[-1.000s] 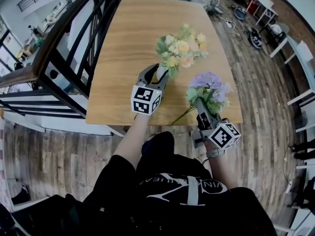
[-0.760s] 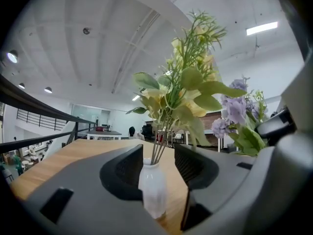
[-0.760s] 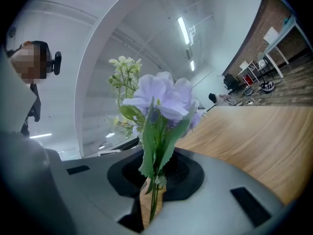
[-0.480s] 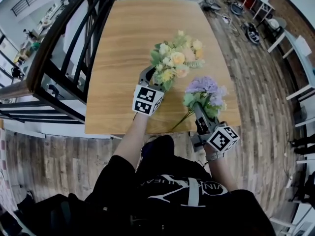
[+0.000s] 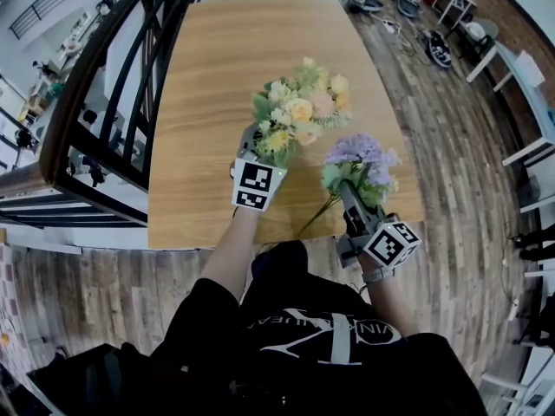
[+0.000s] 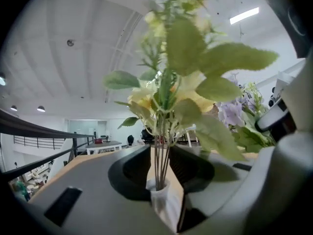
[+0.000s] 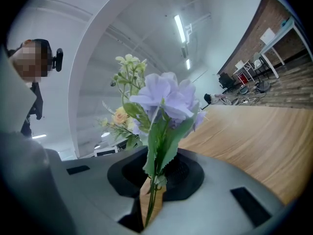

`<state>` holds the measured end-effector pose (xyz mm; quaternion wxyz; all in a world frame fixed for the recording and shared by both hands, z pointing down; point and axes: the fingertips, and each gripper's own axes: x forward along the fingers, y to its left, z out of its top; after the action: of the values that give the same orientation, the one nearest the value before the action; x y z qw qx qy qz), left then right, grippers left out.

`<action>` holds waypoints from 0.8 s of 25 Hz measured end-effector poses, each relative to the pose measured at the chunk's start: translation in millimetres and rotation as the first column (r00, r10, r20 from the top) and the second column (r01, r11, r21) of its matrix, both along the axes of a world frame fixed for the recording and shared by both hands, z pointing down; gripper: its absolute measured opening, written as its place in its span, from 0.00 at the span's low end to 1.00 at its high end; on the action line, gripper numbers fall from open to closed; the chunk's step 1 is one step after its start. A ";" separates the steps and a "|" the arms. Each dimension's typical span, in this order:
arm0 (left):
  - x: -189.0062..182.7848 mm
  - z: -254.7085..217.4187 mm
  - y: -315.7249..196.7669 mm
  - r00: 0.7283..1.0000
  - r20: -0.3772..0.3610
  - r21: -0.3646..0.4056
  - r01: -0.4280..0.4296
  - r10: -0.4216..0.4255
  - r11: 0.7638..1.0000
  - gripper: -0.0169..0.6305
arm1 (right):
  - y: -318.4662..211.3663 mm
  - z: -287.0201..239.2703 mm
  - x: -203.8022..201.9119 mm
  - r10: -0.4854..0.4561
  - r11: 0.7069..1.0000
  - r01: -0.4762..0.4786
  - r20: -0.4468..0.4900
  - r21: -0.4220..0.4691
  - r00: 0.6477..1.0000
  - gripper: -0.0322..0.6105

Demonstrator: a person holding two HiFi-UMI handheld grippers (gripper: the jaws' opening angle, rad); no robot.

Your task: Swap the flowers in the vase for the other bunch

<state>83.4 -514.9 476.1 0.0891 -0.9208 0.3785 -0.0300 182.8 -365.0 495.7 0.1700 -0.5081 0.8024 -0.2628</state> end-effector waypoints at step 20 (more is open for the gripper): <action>-30.6 -62.2 7.9 0.980 -0.193 0.093 0.063 -0.044 0.994 0.10 | -6.2 -21.1 -10.5 -0.002 1.000 0.001 0.021 0.027 1.000 0.14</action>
<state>52.8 -507.0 413.8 0.0967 -0.9034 0.4111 0.0747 172.3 -371.3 474.6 0.1849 -0.5023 0.8045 -0.2574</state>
